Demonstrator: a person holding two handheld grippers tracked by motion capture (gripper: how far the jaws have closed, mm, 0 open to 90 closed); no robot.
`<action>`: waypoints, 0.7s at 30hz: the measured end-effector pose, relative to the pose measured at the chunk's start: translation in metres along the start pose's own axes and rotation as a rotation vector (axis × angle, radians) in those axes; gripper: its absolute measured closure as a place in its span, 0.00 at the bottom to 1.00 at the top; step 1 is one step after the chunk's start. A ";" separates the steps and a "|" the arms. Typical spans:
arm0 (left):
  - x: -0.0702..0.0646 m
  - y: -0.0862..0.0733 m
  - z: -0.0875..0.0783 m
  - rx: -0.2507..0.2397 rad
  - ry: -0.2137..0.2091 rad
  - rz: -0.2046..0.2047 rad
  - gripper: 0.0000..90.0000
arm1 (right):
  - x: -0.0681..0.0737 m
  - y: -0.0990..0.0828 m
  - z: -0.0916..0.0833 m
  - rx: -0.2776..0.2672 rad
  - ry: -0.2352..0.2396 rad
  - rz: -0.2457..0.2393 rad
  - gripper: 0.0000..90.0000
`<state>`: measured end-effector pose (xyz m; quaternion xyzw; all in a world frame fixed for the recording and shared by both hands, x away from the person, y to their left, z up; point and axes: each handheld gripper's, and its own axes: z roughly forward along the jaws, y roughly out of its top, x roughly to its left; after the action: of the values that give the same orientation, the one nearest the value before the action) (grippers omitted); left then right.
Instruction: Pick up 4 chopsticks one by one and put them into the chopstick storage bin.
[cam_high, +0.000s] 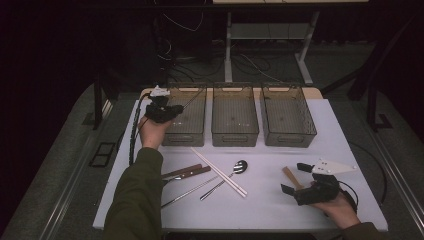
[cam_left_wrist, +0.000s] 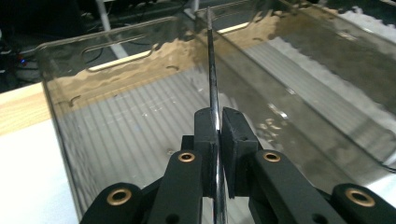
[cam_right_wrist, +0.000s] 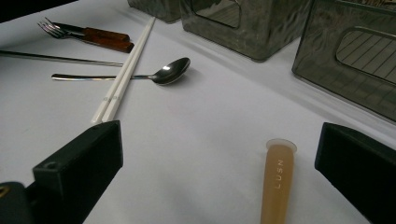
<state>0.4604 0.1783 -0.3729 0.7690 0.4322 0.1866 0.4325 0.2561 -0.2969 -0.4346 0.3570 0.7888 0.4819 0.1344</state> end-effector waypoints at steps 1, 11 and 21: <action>0.001 -0.001 0.002 -0.005 0.003 -0.012 0.94 | 0.000 0.000 0.000 -0.001 0.000 0.000 0.01; 0.010 -0.009 0.015 0.055 0.048 -0.050 0.94 | 0.000 0.000 -0.001 -0.004 0.000 0.004 0.01; 0.011 -0.015 0.020 0.092 0.059 -0.059 0.94 | 0.000 0.000 -0.001 -0.005 -0.001 0.006 0.01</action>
<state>0.4721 0.1815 -0.3976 0.7692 0.4751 0.1763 0.3893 0.2555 -0.2971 -0.4339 0.3591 0.7864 0.4844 0.1342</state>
